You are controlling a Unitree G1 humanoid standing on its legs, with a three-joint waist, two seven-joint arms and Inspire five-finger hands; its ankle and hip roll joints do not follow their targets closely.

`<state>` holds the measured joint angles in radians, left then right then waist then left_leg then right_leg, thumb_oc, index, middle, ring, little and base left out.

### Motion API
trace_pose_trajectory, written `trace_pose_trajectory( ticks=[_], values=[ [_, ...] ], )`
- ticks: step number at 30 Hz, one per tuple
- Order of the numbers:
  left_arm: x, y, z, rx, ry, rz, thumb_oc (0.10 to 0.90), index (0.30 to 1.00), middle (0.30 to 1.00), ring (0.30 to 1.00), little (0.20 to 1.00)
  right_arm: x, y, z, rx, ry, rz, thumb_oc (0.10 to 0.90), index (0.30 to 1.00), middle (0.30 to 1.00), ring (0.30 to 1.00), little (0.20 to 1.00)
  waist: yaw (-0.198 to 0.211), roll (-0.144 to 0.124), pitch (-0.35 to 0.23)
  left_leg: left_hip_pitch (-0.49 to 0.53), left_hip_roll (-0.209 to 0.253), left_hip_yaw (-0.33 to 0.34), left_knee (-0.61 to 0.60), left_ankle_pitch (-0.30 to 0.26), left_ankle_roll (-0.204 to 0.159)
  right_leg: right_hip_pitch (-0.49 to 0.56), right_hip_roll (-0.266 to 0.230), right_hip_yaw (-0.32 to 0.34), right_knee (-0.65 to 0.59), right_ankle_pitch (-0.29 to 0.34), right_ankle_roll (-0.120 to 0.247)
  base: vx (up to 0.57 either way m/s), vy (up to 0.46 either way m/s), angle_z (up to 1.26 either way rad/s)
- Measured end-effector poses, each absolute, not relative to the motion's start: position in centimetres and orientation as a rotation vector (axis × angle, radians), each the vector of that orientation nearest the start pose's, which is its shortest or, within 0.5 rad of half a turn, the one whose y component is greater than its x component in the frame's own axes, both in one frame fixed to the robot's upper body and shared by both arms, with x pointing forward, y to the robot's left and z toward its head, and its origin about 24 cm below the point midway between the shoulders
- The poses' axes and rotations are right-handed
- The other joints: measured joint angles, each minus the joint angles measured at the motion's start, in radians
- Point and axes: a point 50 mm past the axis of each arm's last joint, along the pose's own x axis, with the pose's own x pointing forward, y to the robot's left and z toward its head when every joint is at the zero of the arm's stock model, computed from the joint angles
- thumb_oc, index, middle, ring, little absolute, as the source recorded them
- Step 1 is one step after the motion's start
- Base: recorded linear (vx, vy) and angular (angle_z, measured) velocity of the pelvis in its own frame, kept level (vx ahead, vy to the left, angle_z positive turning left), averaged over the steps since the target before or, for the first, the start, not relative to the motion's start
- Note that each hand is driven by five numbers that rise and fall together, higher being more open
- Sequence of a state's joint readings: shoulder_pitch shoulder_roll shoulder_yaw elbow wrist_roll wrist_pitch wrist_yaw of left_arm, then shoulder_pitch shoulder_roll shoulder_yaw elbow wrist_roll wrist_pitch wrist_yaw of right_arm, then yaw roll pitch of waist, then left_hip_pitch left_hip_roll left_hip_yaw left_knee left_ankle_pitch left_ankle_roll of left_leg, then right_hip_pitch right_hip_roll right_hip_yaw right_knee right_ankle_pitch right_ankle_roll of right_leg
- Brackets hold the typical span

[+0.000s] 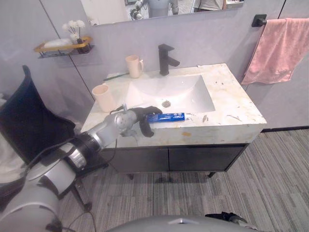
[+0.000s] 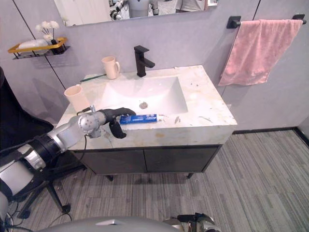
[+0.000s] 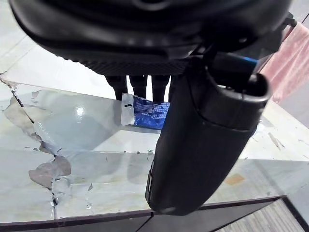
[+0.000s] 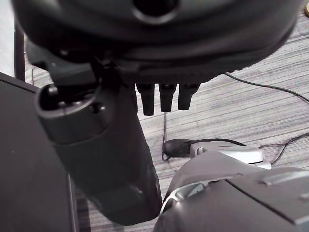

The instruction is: Organize the bathroom.

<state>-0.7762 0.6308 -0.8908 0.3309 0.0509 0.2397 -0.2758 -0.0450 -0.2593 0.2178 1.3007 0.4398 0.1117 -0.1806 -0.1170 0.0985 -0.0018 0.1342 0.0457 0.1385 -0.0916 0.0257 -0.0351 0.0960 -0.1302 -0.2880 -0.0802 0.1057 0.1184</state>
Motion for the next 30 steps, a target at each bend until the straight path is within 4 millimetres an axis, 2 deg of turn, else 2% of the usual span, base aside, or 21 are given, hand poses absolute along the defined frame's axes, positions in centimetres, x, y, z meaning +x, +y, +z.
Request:
trace_pose_trajectory(
  ticks=[12, 19, 30],
  values=[
    [34.3, 13.0, 7.6, 1.172, 0.212, -0.693, 0.800, 0.900, 0.900, 0.900, 0.900, 7.5, -24.6, -16.3, -0.100, 1.367, -0.414, 0.800, 0.900, 0.900, 0.900, 0.900, 0.008, -0.001, -0.005, 0.007, 0.001, -0.007, 0.000, 0.000, -0.001, 0.011, 0.000, -0.008, 0.000, -0.002, -0.003, 0.00, 0.000, 0.01],
    [34.5, 13.2, 8.1, 1.094, 0.176, -0.648, 0.800, 0.900, 0.900, 0.900, 0.900, 7.3, -24.6, -16.4, -0.100, 1.377, -0.411, 0.800, 0.900, 0.900, 0.900, 0.900, 0.013, -0.011, -0.014, 0.007, 0.001, -0.007, 0.000, 0.000, -0.001, 0.011, 0.000, -0.008, 0.000, -0.002, -0.004, 0.00, 0.000, 0.00],
    [34.5, 13.2, 8.1, 1.063, 0.171, -0.632, 0.800, 0.900, 0.900, 0.900, 0.900, 7.2, -24.6, -16.4, -0.104, 1.381, -0.406, 0.800, 0.900, 0.900, 0.900, 0.900, 0.017, -0.015, -0.015, 0.007, 0.001, -0.007, 0.000, 0.000, -0.001, 0.011, 0.000, -0.008, 0.000, -0.003, -0.004, 0.00, 0.000, 0.00]
  ],
)
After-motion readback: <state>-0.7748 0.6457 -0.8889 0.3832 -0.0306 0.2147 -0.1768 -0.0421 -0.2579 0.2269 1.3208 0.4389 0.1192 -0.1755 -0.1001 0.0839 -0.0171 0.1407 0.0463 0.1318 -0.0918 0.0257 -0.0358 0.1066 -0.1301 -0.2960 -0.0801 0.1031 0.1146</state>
